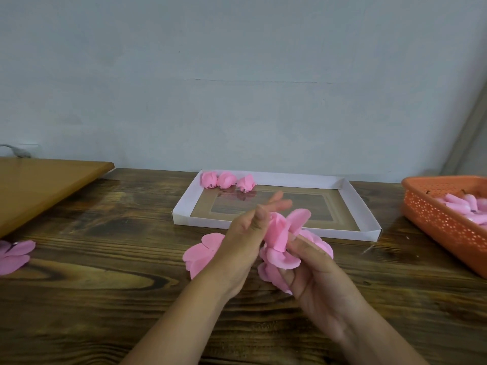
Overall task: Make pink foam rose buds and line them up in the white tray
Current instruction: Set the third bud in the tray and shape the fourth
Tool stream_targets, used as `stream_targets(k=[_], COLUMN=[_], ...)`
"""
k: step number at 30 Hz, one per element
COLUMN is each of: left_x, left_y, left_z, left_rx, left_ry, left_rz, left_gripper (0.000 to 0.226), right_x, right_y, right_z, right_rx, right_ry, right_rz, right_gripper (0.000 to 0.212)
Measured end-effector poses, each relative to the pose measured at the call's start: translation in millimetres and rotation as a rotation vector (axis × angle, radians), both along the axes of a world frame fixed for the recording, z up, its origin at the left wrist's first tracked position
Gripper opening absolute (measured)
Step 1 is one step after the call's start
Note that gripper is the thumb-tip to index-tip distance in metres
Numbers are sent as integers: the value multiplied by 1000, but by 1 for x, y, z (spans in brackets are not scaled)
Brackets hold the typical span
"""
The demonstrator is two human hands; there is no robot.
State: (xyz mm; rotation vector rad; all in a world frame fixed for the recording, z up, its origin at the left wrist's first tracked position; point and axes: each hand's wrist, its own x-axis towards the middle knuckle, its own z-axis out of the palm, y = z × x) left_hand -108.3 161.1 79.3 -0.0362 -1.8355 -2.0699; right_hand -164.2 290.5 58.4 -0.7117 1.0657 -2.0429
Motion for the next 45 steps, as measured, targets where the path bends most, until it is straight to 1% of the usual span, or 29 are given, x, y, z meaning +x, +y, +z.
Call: stream_targets(k=[2, 4, 7, 8, 10, 12, 13, 15, 18, 21, 23, 25, 28, 29, 33, 37, 41, 43, 45], left_x=[-1, -1, 1, 2, 1, 1, 0, -1, -3, -4, -4, -4, -5, -6, -9, -11, -10, -10, -10], left_y=[-4, -7, -8, -9, -10, -9, -8, -7, -5, -5, -5, -4, -4, -4, -3, 0, 0, -1, -2], left_z=[2, 4, 3, 1, -4, -9, -12, -15, -15, -14, -13, -11, -11, -11, -14, -16, -14, -13, -14], left_rx=[-72, -148, -214, -236, -336, -461, -506, -544, -531, -556, -565, -526, -483, -465, -345, -288, -256, -231, -207], left_ry=[-8, 32, 126, 141, 127, 78, 69, 91, 163, 218, 237, 252, 265, 263, 253, 266, 239, 223, 210], left_rz=[76, 119, 70, 33, -8, 14, 51, 140, 203, 222, 232, 247, 277, 277, 274, 271, 292, 306, 311], left_gripper=[90, 88, 82, 83, 93, 101, 100, 90, 64, 39, 24, 15, 12, 12, 13, 13, 13, 13, 20], right_x=[-3, -6, -10, -11, -11, -12, -12, -11, -10, -9, -9, -9, -9, -8, -4, -3, -2, -3, -2], right_y=[1, 2, 7, 9, 10, 11, 11, 10, 8, 7, 7, 7, 7, 7, 7, 5, 5, 5, 4], right_z=[3, 4, 6, 7, 8, 9, 9, 9, 9, 9, 10, 10, 9, 9, 13, 14, 14, 14, 13], right_rx=[28, 32, 5, -3, 26, 60, 64, 66, 60, 40, 10, -4, -17, -24, -44, -36, -20, -20, -13], right_ry=[10, -26, -155, -166, -165, -185, -188, -176, -174, -192, -238, -279, -333, -337, -316, -327, -338, -356, -383], right_rz=[-37, -57, -82, -77, -68, -85, -91, -92, -96, -110, -110, -118, -131, -129, -113, -99, -82, -70, -72], right_gripper=[39, 36, 31, 28, 29, 31, 32, 34, 32, 29, 27, 28, 36, 35, 22, 22, 27, 23, 19])
